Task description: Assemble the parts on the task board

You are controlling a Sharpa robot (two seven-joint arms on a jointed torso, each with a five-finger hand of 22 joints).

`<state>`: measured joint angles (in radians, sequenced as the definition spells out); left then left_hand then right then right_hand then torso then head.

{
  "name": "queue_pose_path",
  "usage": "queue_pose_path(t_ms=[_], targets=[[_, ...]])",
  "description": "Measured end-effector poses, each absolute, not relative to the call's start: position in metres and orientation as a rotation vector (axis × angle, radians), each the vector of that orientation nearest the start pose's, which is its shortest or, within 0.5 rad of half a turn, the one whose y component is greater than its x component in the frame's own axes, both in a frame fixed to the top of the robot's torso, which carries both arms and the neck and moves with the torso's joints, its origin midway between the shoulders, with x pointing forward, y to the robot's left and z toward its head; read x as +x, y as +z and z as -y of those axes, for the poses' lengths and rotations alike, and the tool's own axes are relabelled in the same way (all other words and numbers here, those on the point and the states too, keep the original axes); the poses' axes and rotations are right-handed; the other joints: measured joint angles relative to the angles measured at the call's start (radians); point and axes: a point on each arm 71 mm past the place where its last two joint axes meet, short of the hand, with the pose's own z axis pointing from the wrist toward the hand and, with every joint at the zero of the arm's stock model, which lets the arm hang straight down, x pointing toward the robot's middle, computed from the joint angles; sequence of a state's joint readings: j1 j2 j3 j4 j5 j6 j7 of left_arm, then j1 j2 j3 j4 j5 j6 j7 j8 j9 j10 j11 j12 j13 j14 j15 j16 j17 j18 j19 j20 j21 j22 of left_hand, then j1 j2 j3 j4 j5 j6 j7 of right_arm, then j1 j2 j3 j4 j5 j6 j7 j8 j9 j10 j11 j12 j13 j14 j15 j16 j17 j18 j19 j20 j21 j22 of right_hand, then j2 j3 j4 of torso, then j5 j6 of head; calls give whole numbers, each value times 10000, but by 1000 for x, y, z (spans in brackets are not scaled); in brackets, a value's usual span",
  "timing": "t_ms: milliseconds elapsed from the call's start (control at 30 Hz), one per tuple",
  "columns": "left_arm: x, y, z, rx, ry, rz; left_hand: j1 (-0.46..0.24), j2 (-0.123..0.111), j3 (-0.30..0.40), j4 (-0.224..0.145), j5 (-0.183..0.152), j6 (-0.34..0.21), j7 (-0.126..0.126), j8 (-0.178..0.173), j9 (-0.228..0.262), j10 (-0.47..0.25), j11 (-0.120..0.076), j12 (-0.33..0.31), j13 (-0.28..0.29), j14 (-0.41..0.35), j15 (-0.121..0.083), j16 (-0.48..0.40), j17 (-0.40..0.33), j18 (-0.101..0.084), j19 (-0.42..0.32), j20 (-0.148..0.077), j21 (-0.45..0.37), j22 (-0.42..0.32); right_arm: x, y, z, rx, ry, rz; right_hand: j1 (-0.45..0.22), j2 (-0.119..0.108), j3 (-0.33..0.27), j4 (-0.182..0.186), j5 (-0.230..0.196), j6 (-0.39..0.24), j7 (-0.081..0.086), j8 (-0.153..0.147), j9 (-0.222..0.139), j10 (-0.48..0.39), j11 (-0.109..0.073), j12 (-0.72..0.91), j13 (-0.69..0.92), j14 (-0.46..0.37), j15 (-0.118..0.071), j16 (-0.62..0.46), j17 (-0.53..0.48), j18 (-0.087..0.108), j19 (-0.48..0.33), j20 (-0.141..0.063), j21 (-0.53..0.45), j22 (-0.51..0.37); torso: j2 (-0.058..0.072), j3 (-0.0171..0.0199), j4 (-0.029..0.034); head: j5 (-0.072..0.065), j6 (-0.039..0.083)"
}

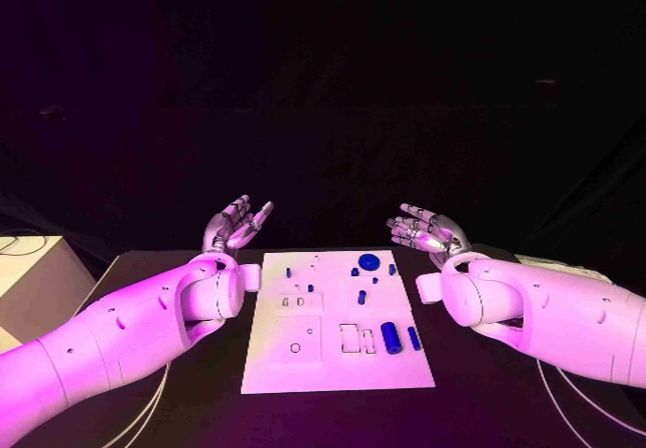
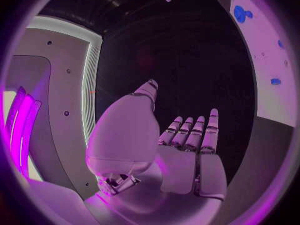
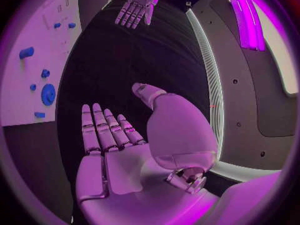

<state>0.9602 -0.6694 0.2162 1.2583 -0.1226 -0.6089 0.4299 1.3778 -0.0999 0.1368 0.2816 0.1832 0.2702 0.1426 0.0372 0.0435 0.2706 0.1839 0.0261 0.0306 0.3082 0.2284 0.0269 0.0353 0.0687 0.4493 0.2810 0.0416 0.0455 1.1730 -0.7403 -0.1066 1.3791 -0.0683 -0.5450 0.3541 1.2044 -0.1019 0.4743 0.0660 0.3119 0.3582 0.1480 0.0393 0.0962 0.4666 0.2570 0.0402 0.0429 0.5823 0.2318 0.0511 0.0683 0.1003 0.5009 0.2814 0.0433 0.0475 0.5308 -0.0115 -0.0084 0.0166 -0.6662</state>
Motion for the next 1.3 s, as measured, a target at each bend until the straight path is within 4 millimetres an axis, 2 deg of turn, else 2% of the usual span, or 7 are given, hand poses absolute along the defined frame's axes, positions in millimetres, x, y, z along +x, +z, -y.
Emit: queue_pose_path(t_ms=[267, 367, 467, 600, 733, 967, 1300], targets=[[520, -230, -230, -12215, -12467, -11746, 569, 105, 27, 111, 66, 650, 31, 162, 74, 690, 180, 108, 70, 883, 138, 225, 129, 167, 198, 88, 82, 49, 516, -224, 222, 10247, 11949, -15019, 910, -158, 324, -501, -35, 1588, 114, 397, 298, 1858, -109, 202, 120, 1874, -198, 388, 217, 398, 1514, 40, 284, 126, 22, -5, 12, -35, -66], [516, -224, -240, -11987, -12641, -11856, 689, 307, 35, 103, 66, 2202, 125, 545, 305, 2714, 436, 387, 208, 3151, -41, 732, 414, 548, 1880, 95, 447, 229, 528, -211, 243, 8455, 11090, -14825, 1195, -242, 484, -737, -103, 2710, 235, 680, 486, 2987, -264, 273, 148, 2769, -407, 602, 314, 548, 2498, -32, 508, 195, 121, -33, 62, -133, -181], [511, -220, -241, -11795, -12944, -12021, 815, 433, 170, 56, 66, 3889, 300, 968, 543, 5648, 362, 943, 407, 5414, -406, 1400, 814, 1039, 3376, 74, 944, 375, 532, -203, 244, 6781, 10665, -14886, 1389, -326, 587, -942, -157, 3581, 374, 893, 618, 3853, -429, 274, 173, 3508, -610, 790, 382, 550, 3298, -171, 726, 250, 227, -55, 122, -200, -221], [505, -212, -238, -11466, -13516, -12284, 1180, 339, 517, 67, 66, 5552, 624, 1370, 755, 7083, 37, 1056, 413, 6894, -853, 2052, 1416, 1039, 4513, -191, 1452, 485, 535, -194, 239, 4811, 10211, -14957, 1648, -381, 520, -1159, -277, 4648, 559, 1196, 763, 5046, -723, 386, 196, 4800, -1043, 1226, 582, 697, 4572, -577, 1321, 480, 360, -70, 193, -277, -233], [499, -205, -239, -11146, -14010, -12495, 1269, 250, 806, 81, 66, 5978, 757, 1454, 778, 7674, -125, 976, 408, 7467, -1048, 2369, 1848, 1037, 5055, -395, 1682, 523, 537, -185, 237, 3129, 9604, -15069, 1778, -403, 310, -1369, -295, 5409, 684, 1386, 841, 5979, -1005, 401, 196, 6119, -1498, 1748, 884, 696, 5676, -1076, 2218, 931, 486, -77, 267, -364, -223], [488, -189, -234, -10652, -14848, -12710, 1361, 48, 1174, 67, 66, 6128, 771, 1462, 778, 8030, -242, 722, 397, 7929, -1283, 2978, 2504, 1033, 5643, -683, 2031, 615, 539, -175, 229, 378, 8174, -15559, 1709, -589, 195, -1364, -295, 6172, 386, 1387, 843, 6795, -1451, 344, 196, 8149, -2143, 4607, 2651, 697, 7499, -1748, 4575, 2383, 755, -105, 435, -558, -147], [475, -173, -224, -10216, -15705, -12875, 1386, -25, 1251, 45, 66, 6199, 771, 1462, 767, 8075, -285, 686, 398, 7929, -1283, 3049, 2654, 1030, 5677, -717, 2044, 623, 545, -170, 215, -2092, 6033, -16042, 1376, -1315, 710, -1062, -438, 6371, 230, 1144, 863, 6483, -1546, 285, 225, 8790, -2268, 10474, 7789, 477, 8965, -1890, 8641, 6422, 1102, -189, 684, -802, -36]])
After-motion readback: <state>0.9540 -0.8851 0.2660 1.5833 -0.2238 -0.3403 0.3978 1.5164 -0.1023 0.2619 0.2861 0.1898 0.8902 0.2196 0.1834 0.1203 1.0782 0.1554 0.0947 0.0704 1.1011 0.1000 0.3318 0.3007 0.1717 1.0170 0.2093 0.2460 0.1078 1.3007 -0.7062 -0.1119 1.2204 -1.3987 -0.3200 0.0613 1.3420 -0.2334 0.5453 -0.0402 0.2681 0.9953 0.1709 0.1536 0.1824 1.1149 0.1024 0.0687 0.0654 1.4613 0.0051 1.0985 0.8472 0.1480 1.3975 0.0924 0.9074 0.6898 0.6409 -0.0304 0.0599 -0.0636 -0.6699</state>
